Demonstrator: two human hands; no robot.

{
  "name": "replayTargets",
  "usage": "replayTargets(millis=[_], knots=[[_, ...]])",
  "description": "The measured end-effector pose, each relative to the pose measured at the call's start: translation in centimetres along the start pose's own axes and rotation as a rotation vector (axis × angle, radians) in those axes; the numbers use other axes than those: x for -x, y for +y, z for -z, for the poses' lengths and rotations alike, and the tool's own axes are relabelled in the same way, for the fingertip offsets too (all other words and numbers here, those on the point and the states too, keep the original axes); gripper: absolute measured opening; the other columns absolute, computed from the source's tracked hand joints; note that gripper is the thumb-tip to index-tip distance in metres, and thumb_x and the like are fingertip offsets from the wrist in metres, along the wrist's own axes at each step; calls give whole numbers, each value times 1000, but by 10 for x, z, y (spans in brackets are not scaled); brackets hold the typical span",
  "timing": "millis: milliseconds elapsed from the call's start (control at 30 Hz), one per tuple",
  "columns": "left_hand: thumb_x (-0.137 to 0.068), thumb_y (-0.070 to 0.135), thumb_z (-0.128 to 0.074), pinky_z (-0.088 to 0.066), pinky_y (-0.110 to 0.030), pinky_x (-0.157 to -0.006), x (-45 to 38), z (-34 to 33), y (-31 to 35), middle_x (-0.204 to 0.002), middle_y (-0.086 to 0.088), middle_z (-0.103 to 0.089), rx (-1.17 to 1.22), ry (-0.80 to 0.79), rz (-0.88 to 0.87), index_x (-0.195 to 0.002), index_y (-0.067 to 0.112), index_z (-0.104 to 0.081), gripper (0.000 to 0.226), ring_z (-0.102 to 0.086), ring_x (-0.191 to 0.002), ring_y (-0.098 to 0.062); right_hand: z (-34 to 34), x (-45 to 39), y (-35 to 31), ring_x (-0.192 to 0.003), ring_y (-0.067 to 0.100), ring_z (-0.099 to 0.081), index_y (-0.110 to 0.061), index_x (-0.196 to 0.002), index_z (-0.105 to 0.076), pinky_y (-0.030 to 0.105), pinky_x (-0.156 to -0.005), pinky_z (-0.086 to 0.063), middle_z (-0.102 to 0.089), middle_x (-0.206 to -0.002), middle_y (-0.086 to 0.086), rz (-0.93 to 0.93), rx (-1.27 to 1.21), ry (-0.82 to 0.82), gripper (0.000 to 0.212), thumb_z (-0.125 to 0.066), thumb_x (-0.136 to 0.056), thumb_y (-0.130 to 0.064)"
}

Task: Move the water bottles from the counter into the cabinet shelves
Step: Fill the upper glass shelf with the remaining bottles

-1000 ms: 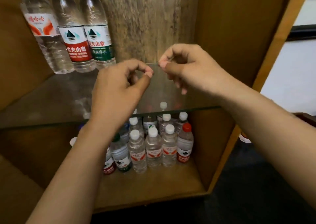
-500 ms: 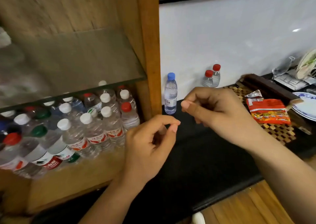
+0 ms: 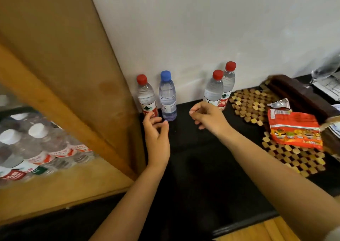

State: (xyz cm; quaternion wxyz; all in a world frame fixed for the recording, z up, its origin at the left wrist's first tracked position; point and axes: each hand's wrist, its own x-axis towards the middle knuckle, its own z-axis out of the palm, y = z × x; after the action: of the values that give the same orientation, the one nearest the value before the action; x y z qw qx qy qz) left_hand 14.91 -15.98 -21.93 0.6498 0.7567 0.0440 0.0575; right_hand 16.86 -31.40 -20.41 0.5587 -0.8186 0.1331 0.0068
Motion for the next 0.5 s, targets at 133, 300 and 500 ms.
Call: replayTargets(millis=[133, 300, 500], knots=[[-89, 10, -58, -38, -30, -101, -50, -24, -20, -140, -8, -38, -19, 249, 248, -143, 16, -22, 66, -44, -123, -17, -19, -64, 10, -90, 21, -59, -14, -111, -48, 34, -77, -51, -58, -91, 2, -10, 49, -48, 36, -68, -81, -21], [-86, 20, -64, -30, -43, -110, -103, -36, -26, -150, -11, -22, -149, 326, 310, -146, 16, -17, 77, -28, -137, -29, -49, -117, 15, -118, 28, -49, -7, -133, -34, 29, -90, -39, -47, -130, 15, 17, 110, -105, 75, -76, -71, -17], [-84, 31, -65, -37, -37, -99, -144, -40, -15, -143, -11, -31, -220, 324, 217, -143, 17, -23, 74, -40, -128, -30, -58, -144, 11, -121, 28, -49, -10, -135, -32, 38, -99, -43, -47, -133, 12, 62, 98, -134, 84, -80, -67, -23]])
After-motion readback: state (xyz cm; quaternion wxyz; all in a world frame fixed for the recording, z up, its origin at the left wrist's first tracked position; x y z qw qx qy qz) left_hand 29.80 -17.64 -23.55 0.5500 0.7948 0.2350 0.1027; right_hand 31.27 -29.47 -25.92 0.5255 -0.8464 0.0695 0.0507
